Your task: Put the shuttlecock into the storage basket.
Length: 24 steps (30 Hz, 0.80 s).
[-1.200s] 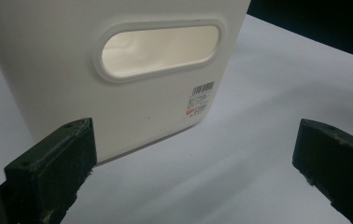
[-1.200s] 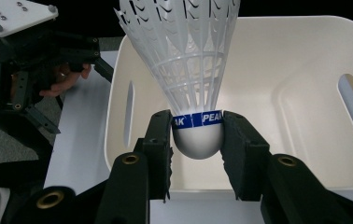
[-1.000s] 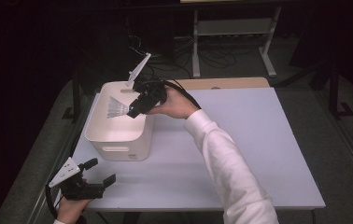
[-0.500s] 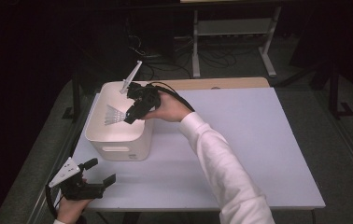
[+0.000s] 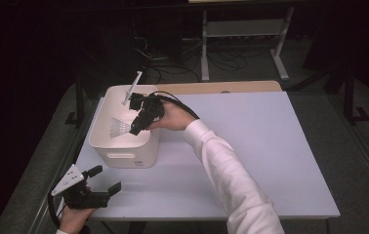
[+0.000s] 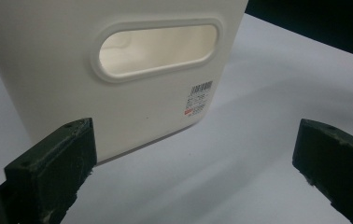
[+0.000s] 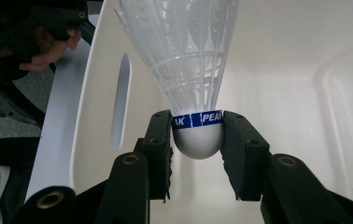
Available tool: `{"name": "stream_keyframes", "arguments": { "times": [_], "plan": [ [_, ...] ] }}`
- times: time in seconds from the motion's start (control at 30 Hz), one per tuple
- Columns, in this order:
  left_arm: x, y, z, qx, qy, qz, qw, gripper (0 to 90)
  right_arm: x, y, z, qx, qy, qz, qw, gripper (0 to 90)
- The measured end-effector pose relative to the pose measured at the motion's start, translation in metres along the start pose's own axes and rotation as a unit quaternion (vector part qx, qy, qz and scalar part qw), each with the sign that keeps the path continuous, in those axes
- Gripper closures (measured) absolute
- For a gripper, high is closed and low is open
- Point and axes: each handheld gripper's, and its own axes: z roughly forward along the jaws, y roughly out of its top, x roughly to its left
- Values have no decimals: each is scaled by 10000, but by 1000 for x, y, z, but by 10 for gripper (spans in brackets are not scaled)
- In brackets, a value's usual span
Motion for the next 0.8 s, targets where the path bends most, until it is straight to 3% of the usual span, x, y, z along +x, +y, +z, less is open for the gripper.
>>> {"name": "stream_keyframes", "arguments": {
  "times": [0.6,0.8],
  "plan": [
    [-1,0,1,-64,-23,-74,9999,0,-2,0,17,321,50,39,9995,615],
    [0,0,0,-52,-36,-46,10000,0,-5,0,15,187,-72,190,9996,380]
  ]
}}
